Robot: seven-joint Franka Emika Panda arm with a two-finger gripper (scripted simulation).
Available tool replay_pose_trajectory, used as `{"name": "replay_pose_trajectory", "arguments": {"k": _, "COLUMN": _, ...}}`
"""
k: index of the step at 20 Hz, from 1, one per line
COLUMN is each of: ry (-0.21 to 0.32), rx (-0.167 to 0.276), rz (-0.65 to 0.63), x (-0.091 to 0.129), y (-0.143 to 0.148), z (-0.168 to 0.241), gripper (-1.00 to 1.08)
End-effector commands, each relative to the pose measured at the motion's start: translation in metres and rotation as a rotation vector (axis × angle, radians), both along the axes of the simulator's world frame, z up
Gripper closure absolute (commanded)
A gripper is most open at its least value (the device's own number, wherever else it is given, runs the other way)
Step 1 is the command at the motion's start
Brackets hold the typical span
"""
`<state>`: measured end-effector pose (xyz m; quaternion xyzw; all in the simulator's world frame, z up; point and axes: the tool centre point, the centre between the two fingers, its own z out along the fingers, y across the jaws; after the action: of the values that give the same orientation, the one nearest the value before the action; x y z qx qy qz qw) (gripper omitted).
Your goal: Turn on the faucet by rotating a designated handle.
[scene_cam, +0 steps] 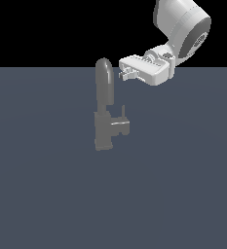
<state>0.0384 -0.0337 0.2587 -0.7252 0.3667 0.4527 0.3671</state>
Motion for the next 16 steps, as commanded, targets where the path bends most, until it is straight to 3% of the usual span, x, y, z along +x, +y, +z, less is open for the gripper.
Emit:
{"name": "replay_pose_trajectory", "arguments": {"k": 1, "ry": 0.058, "rx": 0.047, "rz": -0.048, "x": 0.006, "y": -0.001, "z": -0.021, "gripper": 1.08}}
{"name": "replay_pose_trajectory", "arguments": {"k": 9, "ry": 0.215, "rx": 0.173, "rz": -0.182, "x": 0.016, "y": 0.0, "z": -0.08, "gripper": 1.08}}
{"name": "replay_pose_trajectory", "arguments": {"k": 16, "ry": 0.293, "rx": 0.235, "rz": -0.249, "x": 0.017, "y": 0.004, "z": -0.111, "gripper": 1.08}}
